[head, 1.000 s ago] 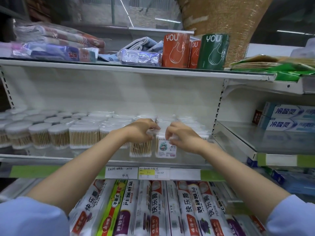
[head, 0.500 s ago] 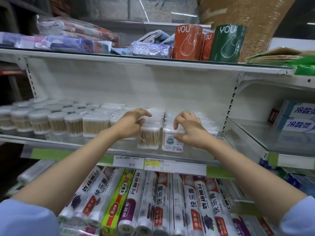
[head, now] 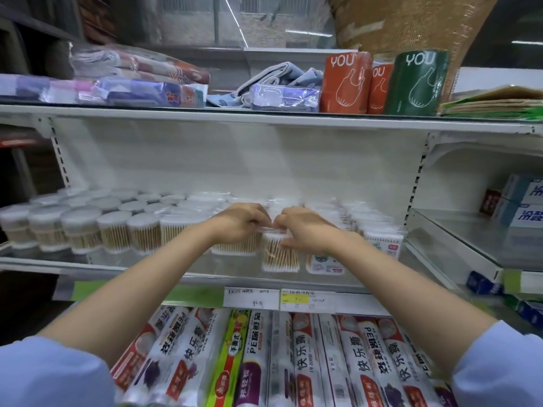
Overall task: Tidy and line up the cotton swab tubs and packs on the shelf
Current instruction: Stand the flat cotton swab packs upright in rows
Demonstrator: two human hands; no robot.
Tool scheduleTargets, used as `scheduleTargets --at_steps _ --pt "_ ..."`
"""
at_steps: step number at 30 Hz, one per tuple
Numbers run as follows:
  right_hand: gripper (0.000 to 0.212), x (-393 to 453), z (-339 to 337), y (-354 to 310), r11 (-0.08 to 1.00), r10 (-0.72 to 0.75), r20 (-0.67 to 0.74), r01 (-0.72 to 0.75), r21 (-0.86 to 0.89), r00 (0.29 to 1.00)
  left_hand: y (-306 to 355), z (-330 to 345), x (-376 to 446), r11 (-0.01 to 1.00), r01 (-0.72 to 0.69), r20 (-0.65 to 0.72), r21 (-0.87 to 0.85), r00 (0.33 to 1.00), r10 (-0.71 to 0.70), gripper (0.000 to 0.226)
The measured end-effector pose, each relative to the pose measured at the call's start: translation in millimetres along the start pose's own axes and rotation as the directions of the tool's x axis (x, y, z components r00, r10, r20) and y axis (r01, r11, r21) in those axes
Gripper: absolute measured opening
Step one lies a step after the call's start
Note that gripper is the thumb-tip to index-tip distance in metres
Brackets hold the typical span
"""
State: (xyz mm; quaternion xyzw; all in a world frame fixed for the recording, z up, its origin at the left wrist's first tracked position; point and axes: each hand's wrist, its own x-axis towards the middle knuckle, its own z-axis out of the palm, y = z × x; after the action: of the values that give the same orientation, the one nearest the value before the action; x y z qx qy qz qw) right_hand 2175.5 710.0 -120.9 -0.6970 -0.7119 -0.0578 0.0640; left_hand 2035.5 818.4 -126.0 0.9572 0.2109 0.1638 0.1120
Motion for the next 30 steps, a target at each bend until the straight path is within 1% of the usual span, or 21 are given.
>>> scheduleTargets --at_steps 3,6,9,11,14,16,19,21,23,25,30 --pt "0.036 5 -2 -7 0.999 0.035 0.073 -0.034 -0.012 0.997 -6 -2 4 1.0 -0.001 0.039 0.02 0.999 0.0 0.045" --pt "0.039 9 -8 -13 0.998 0.052 0.13 -0.048 -0.037 0.99 -12 -4 8 1.0 0.005 0.053 0.009 0.999 -0.006 0.049" --pt "0.04 12 -16 -17 0.998 0.037 0.186 -0.026 -0.057 0.982 -15 -5 10 0.999 0.009 0.049 -0.042 0.999 -0.007 0.05" --pt "0.037 12 -20 -18 0.999 0.006 0.201 0.001 -0.034 0.98 -15 -5 10 0.999 0.017 0.051 -0.049 0.999 -0.015 0.049" --pt "0.03 10 -25 -18 0.997 -0.058 0.161 0.05 0.053 0.985 -15 -5 10 0.998 0.015 0.028 -0.065 1.0 -0.014 0.049" --pt "0.027 7 -29 -17 0.989 -0.073 0.159 0.052 0.135 0.985 -15 -6 9 0.995 0.006 0.01 -0.098 1.0 -0.005 0.049" --pt "0.028 0 -32 -16 0.95 -0.049 0.211 -0.02 0.311 0.976 -17 -7 6 0.994 0.004 0.018 -0.114 1.0 -0.002 0.05" --pt "0.029 -1 -33 -16 0.927 -0.016 0.223 -0.07 0.369 0.975 -17 -7 5 0.993 0.016 0.024 -0.118 1.0 -0.014 0.051" --pt "0.021 1 -29 -14 0.948 0.011 0.196 -0.073 0.311 0.981 -17 -6 5 0.99 0.033 0.023 -0.136 0.999 -0.03 0.05" --pt "0.01 2 -23 -12 0.977 -0.001 0.161 -0.033 0.21 0.987 -16 -7 4 0.987 0.051 0.02 -0.151 0.999 -0.048 0.05" --pt "0.016 1 -12 -4 0.99 -0.024 0.151 0.003 0.144 0.988 -14 -7 2 0.985 0.055 0.032 -0.162 0.998 -0.051 0.046"
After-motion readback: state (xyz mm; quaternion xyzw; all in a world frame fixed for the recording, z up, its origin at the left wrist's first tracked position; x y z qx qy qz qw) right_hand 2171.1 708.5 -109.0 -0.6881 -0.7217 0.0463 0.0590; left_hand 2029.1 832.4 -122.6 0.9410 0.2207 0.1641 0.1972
